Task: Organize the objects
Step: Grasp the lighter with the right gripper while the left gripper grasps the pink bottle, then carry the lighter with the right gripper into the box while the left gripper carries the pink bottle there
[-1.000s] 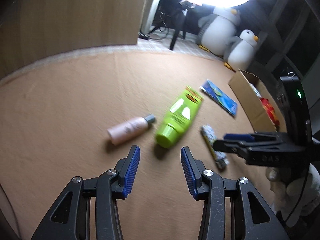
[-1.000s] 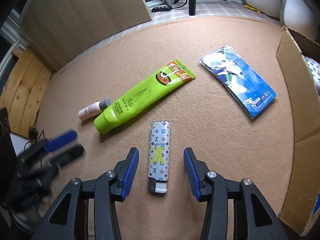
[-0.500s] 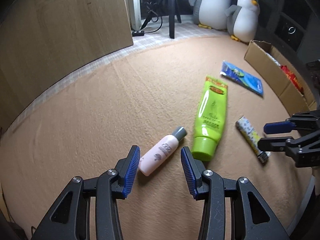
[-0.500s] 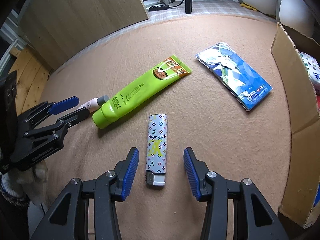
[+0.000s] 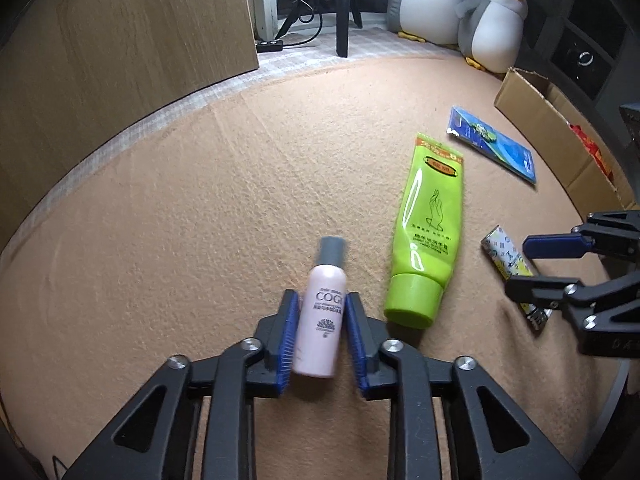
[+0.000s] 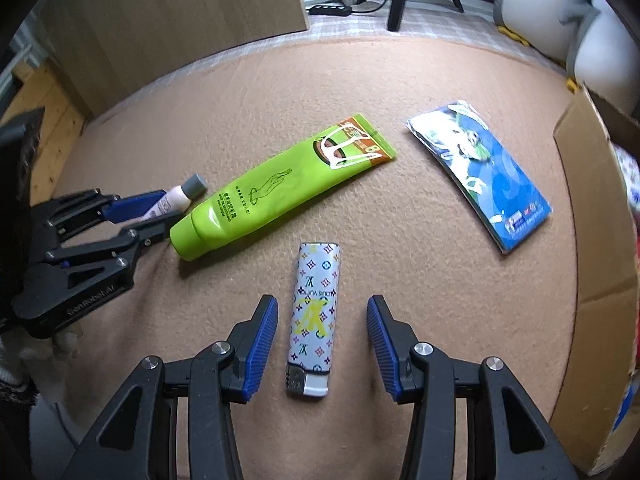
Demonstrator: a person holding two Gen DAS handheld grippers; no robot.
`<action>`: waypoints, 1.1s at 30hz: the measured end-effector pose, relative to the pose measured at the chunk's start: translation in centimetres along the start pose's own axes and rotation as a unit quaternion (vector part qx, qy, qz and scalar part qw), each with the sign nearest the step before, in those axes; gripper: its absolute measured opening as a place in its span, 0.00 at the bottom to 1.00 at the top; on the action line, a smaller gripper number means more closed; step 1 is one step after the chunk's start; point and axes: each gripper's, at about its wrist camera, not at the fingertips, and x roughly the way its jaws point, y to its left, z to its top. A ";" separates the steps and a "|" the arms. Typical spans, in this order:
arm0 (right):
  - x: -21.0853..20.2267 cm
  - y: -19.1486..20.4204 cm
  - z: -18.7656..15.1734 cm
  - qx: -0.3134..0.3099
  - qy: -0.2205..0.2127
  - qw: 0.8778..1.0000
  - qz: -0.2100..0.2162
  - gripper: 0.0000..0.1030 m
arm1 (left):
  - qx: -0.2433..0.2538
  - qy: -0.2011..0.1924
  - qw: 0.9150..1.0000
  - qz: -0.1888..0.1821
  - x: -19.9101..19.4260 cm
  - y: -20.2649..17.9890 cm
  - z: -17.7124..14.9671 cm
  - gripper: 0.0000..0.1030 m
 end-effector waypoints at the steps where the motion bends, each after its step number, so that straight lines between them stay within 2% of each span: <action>1: 0.0 0.2 0.0 -0.005 0.001 1.000 -0.004 0.40 | -0.003 0.000 1.000 0.000 0.0 0.0 0.0 0.22; 4: 0.2 0.9 -0.1 -0.030 0.003 0.999 -0.025 0.35 | -0.015 -0.001 1.000 0.000 0.1 0.2 -0.1 0.22; 9: 0.0 1.2 -0.4 -0.069 0.004 0.996 -0.050 0.20 | -0.044 -0.004 0.999 -0.009 -0.5 0.6 -1.1 0.22; 14: -0.3 0.5 -1.0 -0.062 0.000 0.997 -0.043 0.20 | -0.092 -0.009 0.995 -0.023 -1.5 0.7 -3.1 0.22; 26: -1.7 -1.8 -3.0 -0.024 -0.028 0.999 -0.001 0.20 | -0.169 -0.025 0.984 -0.048 -4.5 -1.4 -8.4 0.22; 33: -4.9 -3.1 -3.9 -0.017 -0.058 0.998 0.013 0.20 | -0.168 -0.050 0.983 -0.054 -6.8 -3.4 -7.3 0.22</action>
